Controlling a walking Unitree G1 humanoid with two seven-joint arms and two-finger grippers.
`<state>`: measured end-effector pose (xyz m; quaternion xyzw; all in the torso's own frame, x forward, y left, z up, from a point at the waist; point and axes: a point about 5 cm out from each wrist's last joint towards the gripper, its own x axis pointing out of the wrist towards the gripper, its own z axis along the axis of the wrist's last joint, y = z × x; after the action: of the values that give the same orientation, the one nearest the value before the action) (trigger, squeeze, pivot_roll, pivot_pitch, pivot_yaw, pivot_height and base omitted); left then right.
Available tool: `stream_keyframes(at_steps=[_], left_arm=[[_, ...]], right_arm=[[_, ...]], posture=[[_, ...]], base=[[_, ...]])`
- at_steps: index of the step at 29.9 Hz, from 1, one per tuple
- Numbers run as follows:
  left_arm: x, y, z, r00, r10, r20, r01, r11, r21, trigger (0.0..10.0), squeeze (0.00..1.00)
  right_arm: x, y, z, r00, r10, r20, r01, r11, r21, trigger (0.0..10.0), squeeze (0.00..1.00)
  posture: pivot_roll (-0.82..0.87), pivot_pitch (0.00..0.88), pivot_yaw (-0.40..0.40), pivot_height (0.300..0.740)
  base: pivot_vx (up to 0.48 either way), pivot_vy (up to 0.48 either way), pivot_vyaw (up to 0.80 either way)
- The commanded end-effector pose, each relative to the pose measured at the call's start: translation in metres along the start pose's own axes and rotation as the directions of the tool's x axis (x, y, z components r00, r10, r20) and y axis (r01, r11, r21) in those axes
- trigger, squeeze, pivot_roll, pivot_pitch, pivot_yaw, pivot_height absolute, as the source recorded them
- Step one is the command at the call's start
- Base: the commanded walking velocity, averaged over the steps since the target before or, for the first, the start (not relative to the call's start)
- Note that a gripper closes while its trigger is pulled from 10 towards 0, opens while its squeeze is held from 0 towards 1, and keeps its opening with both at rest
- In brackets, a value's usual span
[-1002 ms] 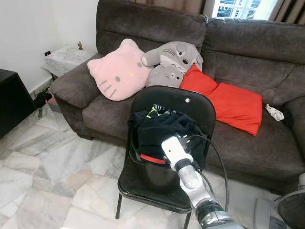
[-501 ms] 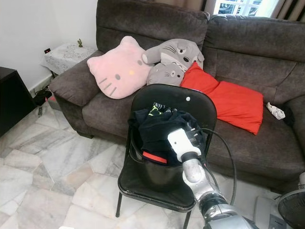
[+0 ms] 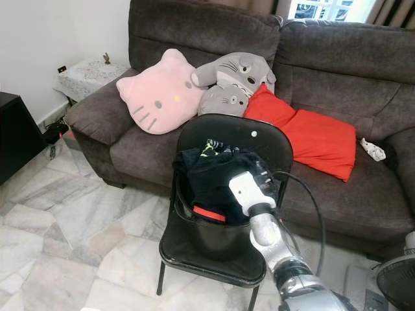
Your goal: Hang hanger
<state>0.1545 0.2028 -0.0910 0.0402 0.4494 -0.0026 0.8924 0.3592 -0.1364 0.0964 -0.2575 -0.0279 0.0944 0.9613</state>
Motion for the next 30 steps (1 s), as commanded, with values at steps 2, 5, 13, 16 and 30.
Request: stream_keyframes(at_steps=[2, 5, 13, 16, 30], left_arm=[[-0.002, 0.001, -0.008, 1.0, -0.002, -0.022, 0.002, 1.0, 0.022, 10.0, 0.0], [-0.002, 0.001, -0.008, 1.0, -0.001, -0.022, 0.002, 1.0, 0.022, 10.0, 0.0], [-0.002, 0.001, -0.008, 1.0, 0.001, -0.02, -0.001, 1.0, 0.023, 10.0, 0.0], [-0.003, 0.001, -0.008, 1.0, 0.007, -0.017, -0.006, 1.0, 0.019, 10.0, 0.0], [-0.002, 0.0, -0.007, 1.0, 0.003, -0.011, -0.002, 1.0, 0.015, 10.0, 0.0]], right_arm=[[-0.005, 0.015, -0.015, 0.986, 0.118, -0.121, -0.12, 0.993, -0.005, 10.0, 0.0], [-0.005, 0.016, -0.015, 0.985, 0.117, -0.126, -0.117, 0.993, 0.01, 10.0, 0.0], [0.006, -0.001, 0.006, 1.0, -0.015, -0.016, 0.014, 0.999, -0.052, 10.0, 0.0], [0.01, -0.021, 0.016, 0.982, -0.182, 0.044, 0.184, 0.982, -0.045, 10.0, 0.0], [-0.005, 0.007, -0.005, 1.0, 0.027, -0.006, -0.027, 0.999, -0.023, 10.0, 0.0]], posture=[[0.05, 0.061, -0.022, 0.74], [0.06, 0.062, -0.022, 0.74], [0.07, 0.066, -0.027, 0.74], [0.07, 0.067, -0.03, 0.74], [0.05, 0.067, -0.031, 0.74]], base=[[0.0, 0.0, 0.0], [0.0, 0.0, 0.0], [0.0, 0.0, 0.0], [0.0, 0.0, 0.0], [0.0, 0.0, 0.0]])
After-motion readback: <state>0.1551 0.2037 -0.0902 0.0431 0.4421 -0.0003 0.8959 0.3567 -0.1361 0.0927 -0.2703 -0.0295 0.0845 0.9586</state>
